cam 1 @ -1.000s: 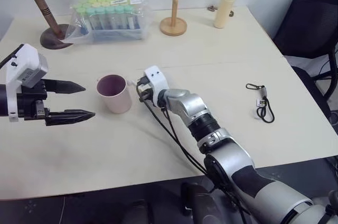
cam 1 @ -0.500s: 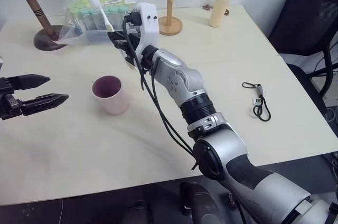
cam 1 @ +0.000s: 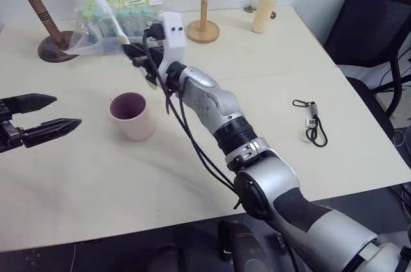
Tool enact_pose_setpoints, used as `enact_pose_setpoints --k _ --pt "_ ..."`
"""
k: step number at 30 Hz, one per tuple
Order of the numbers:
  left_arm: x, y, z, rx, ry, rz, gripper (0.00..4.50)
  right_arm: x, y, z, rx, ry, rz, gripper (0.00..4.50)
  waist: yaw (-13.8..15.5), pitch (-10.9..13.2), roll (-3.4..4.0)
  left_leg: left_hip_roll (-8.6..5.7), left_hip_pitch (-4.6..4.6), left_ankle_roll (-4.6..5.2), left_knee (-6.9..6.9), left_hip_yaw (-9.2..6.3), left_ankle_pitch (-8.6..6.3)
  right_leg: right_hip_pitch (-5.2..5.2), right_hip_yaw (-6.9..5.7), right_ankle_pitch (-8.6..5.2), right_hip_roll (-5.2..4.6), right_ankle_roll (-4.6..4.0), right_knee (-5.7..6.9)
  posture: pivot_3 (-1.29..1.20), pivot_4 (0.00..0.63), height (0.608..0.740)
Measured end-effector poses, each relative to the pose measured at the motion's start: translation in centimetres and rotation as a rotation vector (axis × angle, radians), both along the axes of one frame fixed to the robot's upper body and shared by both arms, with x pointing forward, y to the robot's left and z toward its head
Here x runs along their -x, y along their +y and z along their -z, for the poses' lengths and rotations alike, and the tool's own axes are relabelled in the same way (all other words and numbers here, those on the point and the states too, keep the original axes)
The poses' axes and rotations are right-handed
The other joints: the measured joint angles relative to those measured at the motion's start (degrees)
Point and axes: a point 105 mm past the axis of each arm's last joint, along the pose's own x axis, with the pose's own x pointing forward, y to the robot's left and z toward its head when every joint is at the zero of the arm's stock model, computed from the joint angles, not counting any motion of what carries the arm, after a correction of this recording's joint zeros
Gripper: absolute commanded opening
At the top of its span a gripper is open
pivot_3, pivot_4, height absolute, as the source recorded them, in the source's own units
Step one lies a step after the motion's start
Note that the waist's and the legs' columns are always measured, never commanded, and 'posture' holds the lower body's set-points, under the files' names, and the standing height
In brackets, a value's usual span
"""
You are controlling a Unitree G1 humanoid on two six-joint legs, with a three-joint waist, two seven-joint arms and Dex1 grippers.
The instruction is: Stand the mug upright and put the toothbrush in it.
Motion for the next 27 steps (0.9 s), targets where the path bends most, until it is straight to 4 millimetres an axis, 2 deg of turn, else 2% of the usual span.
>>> enact_pose_setpoints --k 3,6,8,10,12,15,16,21,25,27 --pt "0.0 -0.5 -0.1 -0.005 -0.004 0.016 4.49 -1.0 -0.3 1.3 0.09 -0.017 0.11 0.12 0.2 0.0 -0.03 0.02 0.0 0.0 0.02 -0.06 0.0 0.02 0.04 0.0 -0.11 0.0 0.02 0.0 0.15 0.74" --pt "-0.4 -1.5 0.3 -0.008 0.011 0.058 4.49 -2.3 -2.1 5.0 0.205 0.046 0.174 0.12 0.9 0.0 -0.08 0.02 0.0 0.01 0.05 -0.1 0.0 0.1 0.06 0.0 -0.18 0.0 0.0 0.0 0.15 0.74" --pt "-0.7 -2.0 0.5 -0.001 0.019 0.078 4.49 -2.9 -4.6 7.6 0.286 0.103 0.182 0.12 1.8 0.0 -0.08 -0.01 -0.05 0.02 0.08 -0.12 0.0 0.1 0.05 0.0 -0.2 0.0 -0.01 0.0 0.15 0.74" --pt "-0.9 -2.3 0.4 0.004 0.017 0.09 4.49 -3.3 -6.8 8.5 0.331 0.13 0.195 0.12 2.2 0.0 -0.08 -0.02 -0.1 0.03 0.1 -0.13 0.01 0.09 0.02 0.01 -0.19 0.01 -0.02 0.0 0.15 0.74" --pt "-1.1 -2.8 0.4 0.005 0.02 0.11 4.49 -3.1 -8.7 7.7 0.355 0.114 0.198 0.12 2.4 0.0 -0.07 -0.03 -0.07 0.03 0.09 -0.13 0.0 0.07 0.0 0.01 -0.16 0.01 -0.03 0.0 0.15 0.74" --pt "-1.5 -3.6 0.8 0.006 0.039 0.153 4.49 -1.7 -11.0 6.7 0.421 0.077 0.168 0.12 2.6 0.0 -0.09 -0.03 0.01 0.02 0.08 -0.01 0.0 0.07 0.0 0.0 -0.02 0.01 -0.05 0.0 0.15 0.74" --pt "-1.5 -3.8 0.9 0.006 0.042 0.161 4.49 -1.2 -11.6 7.1 0.454 0.075 0.156 0.12 2.6 0.0 -0.09 -0.02 0.01 0.01 0.07 0.01 0.0 0.07 0.01 0.0 -0.02 0.0 -0.06 0.0 0.15 0.74" --pt "-1.8 -4.3 0.9 0.004 0.034 0.185 4.49 1.5 -15.1 11.7 0.645 0.146 0.072 0.12 3.6 0.0 -0.09 -0.08 0.01 0.01 0.13 0.15 0.01 0.06 -0.04 0.0 -0.04 0.01 -0.08 0.0 0.15 0.74" --pt "-1.9 -4.6 1.3 0.003 0.053 0.207 4.49 1.9 -16.9 13.4 0.702 0.168 0.091 0.12 4.0 0.0 -0.1 -0.08 0.04 0.01 0.16 0.3 0.01 0.05 -0.11 0.0 -0.02 0.01 -0.1 0.0 0.15 0.74" --pt "-1.9 -4.8 1.4 0.005 0.054 0.216 4.49 1.8 -17.2 13.7 0.719 0.165 0.1 0.83 4.0 0.0 -0.1 -0.06 0.04 0.01 0.16 0.32 0.01 0.03 -0.12 0.0 0.01 0.01 -0.1 0.0 0.15 0.74"
